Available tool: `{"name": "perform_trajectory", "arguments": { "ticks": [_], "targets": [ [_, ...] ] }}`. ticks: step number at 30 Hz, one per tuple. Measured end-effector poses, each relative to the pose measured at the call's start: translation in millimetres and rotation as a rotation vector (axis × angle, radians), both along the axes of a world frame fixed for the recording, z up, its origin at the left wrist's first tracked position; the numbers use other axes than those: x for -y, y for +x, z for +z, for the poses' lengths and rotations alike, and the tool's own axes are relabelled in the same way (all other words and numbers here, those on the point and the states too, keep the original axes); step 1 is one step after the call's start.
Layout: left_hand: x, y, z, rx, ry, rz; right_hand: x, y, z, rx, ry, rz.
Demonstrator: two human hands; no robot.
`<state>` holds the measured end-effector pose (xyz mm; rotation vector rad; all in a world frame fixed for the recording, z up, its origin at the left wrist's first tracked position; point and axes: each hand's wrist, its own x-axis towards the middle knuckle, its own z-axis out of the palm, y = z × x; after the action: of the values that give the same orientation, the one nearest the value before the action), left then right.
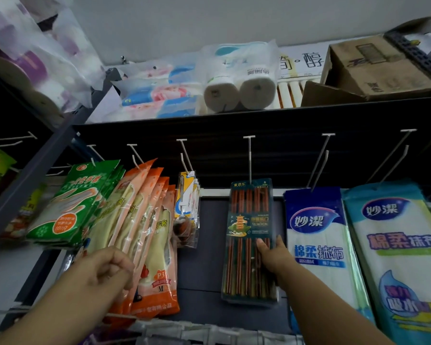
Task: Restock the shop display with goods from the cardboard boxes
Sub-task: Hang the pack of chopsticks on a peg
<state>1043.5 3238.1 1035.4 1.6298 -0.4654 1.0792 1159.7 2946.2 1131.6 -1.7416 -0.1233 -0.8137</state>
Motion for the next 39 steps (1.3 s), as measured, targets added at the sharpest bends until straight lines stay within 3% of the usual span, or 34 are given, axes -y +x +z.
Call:
{"name": "perform_trajectory", "arguments": {
  "ticks": [5, 10, 15, 18, 26, 29, 31, 34, 39],
  "targets": [
    [-2.1, 8.0, -5.2, -0.007, -0.006, 0.015, -1.0, 2.3, -2.6, -0.04, 0.02, -0.139],
    [5.4, 8.8, -9.2, 0.008, 0.007, 0.001, 3.0, -10.6, -6.7, 0.061, -0.139, -0.335],
    [16.3, -2.2, -18.8, 0.014, 0.016, -0.061, 1.2, -74.4, -25.7, 0.292, -0.259, -0.209],
    [27.0, -15.5, -32.0, 0.02, 0.015, -0.068, 1.3, -118.5, -53.2, 0.407, -0.2, -0.086],
    [34.1, -55.8, -118.0, -0.058, -0.016, -0.232, 9.6, -209.6, -209.7, 0.404, -0.054, 0.161],
    [40.1, -48.6, -166.3, -0.22, -0.076, -0.243, 9.0, -241.2, -291.7, 0.344, -0.048, 0.195],
    [47.5, -46.9, -210.2, -0.376, -0.056, -0.249, 9.7, -257.2, -345.5, 0.233, -0.055, 0.172],
    [63.5, -74.9, -285.4, -0.453, -0.015, -0.435, 13.6, -281.3, -422.5, 0.04, 0.012, 0.102],
    [92.9, -114.3, -400.4, -0.713, -0.089, -0.559, 25.8, -335.7, -519.5, -0.291, 0.077, -0.098]
  ]
}}
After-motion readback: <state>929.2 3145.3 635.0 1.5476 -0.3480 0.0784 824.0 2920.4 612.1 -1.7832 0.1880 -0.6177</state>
